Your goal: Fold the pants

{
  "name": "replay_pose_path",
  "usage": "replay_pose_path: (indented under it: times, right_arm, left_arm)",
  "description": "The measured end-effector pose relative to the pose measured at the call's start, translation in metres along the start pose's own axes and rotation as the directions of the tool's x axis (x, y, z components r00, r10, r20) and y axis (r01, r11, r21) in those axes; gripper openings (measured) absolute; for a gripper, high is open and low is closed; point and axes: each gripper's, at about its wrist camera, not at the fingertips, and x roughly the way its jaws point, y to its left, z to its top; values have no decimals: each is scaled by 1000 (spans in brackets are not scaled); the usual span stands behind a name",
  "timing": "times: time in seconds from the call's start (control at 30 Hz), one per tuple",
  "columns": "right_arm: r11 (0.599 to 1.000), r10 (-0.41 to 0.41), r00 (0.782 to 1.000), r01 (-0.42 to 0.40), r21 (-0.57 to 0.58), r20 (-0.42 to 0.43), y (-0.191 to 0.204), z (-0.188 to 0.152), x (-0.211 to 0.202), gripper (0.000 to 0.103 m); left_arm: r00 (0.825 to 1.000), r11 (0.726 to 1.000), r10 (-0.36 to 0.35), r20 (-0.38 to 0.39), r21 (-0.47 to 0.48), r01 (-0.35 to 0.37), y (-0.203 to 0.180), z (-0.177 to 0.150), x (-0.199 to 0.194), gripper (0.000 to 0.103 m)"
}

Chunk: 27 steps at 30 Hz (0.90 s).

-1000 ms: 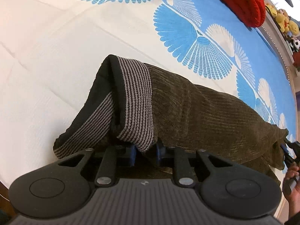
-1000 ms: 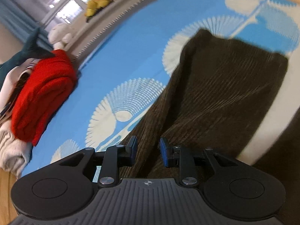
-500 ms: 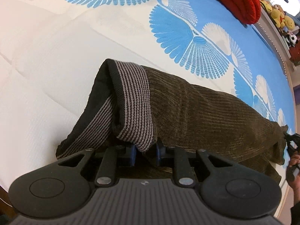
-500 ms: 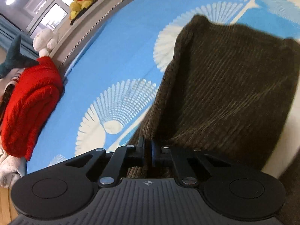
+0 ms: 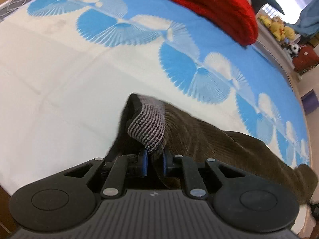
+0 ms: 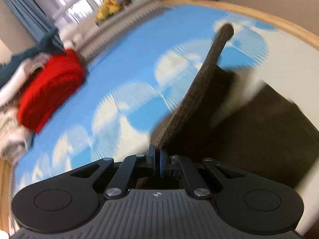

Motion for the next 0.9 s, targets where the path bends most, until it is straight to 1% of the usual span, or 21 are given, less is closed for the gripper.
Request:
replay_pose_path:
  times: [0.03,0.07,0.1,0.13,0.17,0.23,0.27,0.3,0.33,0.37,0.43,0.47,0.5,0.57,0.67,0.7,0.77,0.87,0.9]
  right_arm:
    - [1000,-18,998,19,15,-59,-14,-13,1,3]
    - [999,-31,988,36,31,-148,-31,-26,7,5]
    - [998,-36,975,46,40,-218,-45,-33,14,6]
    - [997,-51,967,66,50,-248,-58,-38,17,6]
    - [995,-80,972,93,47,-222,-69,-36,14,9]
    - [989,-145,984,148,24,-105,-88,-21,2,10]
    - [984,-166,985,168,51,-36,-103,-9,-6,10]
    - [981,-173,985,172,92,-2,-115,-2,-11,15]
    - [971,-185,982,179,160,26,-131,5,-15,18]
    - [953,-198,979,181,242,46,-150,12,-18,25]
    - [921,-214,976,187,342,45,-176,21,-14,25]
    - [898,-211,976,177,403,43,-191,27,-10,25]
    - [886,-202,978,164,433,44,-198,30,-5,25]
    - [872,-194,980,157,464,33,-213,38,8,25]
    - [837,-214,977,189,514,-9,-229,41,30,28]
    - [822,-216,976,193,536,-20,-235,42,35,31]
    - [817,-208,978,190,544,-30,-235,41,38,31]
    - [836,-227,973,210,507,-29,-231,41,40,32]
    - [846,-235,972,218,486,-28,-229,41,40,30]
  left_arm:
    - [1000,1000,19,-25,3,-19,4,-1,4,16]
    - [997,999,40,-60,12,-40,7,-1,10,16]
    - [995,999,50,-92,21,-48,10,-2,16,18]
    - [990,999,51,-132,16,-49,13,-3,22,21]
    - [986,998,61,-152,-3,-62,17,-3,26,23]
    - [985,996,83,-148,-25,-87,20,0,27,29]
    - [986,996,80,-147,-37,-86,22,1,26,31]
    - [987,995,73,-144,-50,-81,22,2,26,36]
    - [988,995,74,-139,-57,-83,21,2,26,44]
    - [987,994,81,-137,-61,-90,21,3,27,47]
    - [986,992,93,-142,-72,-104,22,4,30,49]
    - [985,991,96,-142,-76,-108,22,4,31,49]
    - [985,991,101,-143,-76,-112,20,6,32,49]
    - [983,991,108,-146,-68,-119,17,6,35,49]
    - [981,991,111,-161,-57,-122,18,7,38,49]
    - [980,991,109,-166,-55,-119,17,7,40,49]
    - [979,992,110,-171,-49,-120,16,7,42,49]
    - [977,991,114,-182,-47,-124,13,6,47,49]
    - [976,991,113,-188,-47,-124,12,6,48,49]
